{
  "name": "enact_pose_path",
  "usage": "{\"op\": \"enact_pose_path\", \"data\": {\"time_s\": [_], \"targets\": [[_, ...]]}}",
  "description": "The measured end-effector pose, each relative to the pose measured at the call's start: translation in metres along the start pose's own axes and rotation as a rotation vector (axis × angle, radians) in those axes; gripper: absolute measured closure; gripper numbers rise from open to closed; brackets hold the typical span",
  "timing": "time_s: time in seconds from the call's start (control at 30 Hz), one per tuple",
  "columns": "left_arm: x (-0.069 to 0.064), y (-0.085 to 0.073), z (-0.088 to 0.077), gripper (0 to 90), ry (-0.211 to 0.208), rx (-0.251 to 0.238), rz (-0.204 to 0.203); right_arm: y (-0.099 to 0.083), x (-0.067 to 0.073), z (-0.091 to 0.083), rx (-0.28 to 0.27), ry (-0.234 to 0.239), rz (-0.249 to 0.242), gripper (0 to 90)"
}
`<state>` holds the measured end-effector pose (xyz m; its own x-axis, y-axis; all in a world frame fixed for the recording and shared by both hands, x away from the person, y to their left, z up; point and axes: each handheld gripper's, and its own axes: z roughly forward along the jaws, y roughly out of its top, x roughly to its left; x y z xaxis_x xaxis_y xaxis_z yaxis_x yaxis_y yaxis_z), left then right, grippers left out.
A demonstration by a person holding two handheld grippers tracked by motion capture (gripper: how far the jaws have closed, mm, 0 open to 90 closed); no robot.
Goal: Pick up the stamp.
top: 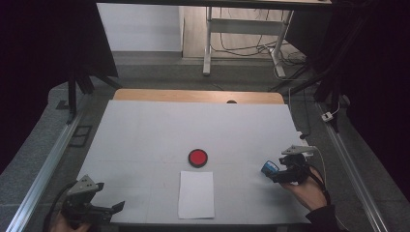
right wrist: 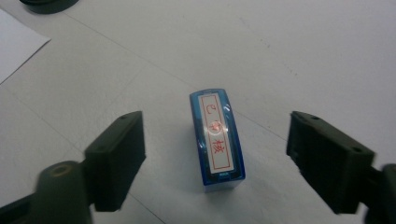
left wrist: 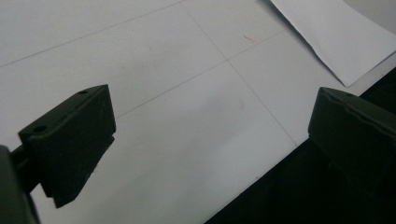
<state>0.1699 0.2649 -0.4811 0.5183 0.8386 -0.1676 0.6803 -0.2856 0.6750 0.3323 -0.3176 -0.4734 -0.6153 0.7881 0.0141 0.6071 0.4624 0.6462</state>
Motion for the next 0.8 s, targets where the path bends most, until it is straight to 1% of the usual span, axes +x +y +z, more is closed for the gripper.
{"op": "enact_pose_path", "data": {"time_s": [0.03,0.1,0.13,0.17,0.23,0.33,0.5,0.6,0.63,0.67,0.8], "targets": [[-0.0002,0.0001,0.0002,1.4,0.001,-0.001,0.000,0.0004,-0.0005,0.0004,0.008,0.004,-0.006,26.7],[-0.0002,0.0002,0.0002,1.4,0.000,0.001,0.001,0.0011,-0.0008,0.0017,0.024,0.004,-0.016,29.0],[-0.0002,0.0003,0.0003,1.4,-0.001,0.001,0.001,0.0016,-0.0008,0.0020,0.031,0.002,-0.024,32.1],[-0.0002,0.0003,0.0003,1.4,-0.001,0.001,0.002,0.0016,-0.0008,0.0020,0.031,0.002,-0.024,32.1],[-0.0003,0.0005,0.0005,1.4,-0.002,0.003,0.003,0.0030,-0.0004,0.0023,0.039,0.006,-0.044,40.0],[-0.0005,0.0007,0.0008,1.4,-0.001,0.004,0.004,0.0045,-0.0002,0.0026,0.048,0.012,-0.063,46.0],[-0.0006,0.0008,0.0010,1.4,0.000,0.005,0.006,0.0053,-0.0007,0.0043,0.068,0.025,-0.077,56.9],[-0.0007,0.0009,0.0011,1.4,0.002,0.006,0.008,0.0061,-0.0010,0.0038,0.070,0.033,-0.086,67.0],[-0.0008,0.0009,0.0011,1.4,0.002,0.007,0.008,0.0063,-0.0006,0.0033,0.070,0.037,-0.081,68.8],[-0.0008,0.0010,0.0012,1.4,0.001,0.007,0.009,0.0066,-0.0010,0.0033,0.072,0.035,-0.087,69.5],[-0.0009,0.0010,0.0013,1.4,0.001,0.007,0.010,0.0072,-0.0013,0.0033,0.075,0.033,-0.086,70.1]]}}
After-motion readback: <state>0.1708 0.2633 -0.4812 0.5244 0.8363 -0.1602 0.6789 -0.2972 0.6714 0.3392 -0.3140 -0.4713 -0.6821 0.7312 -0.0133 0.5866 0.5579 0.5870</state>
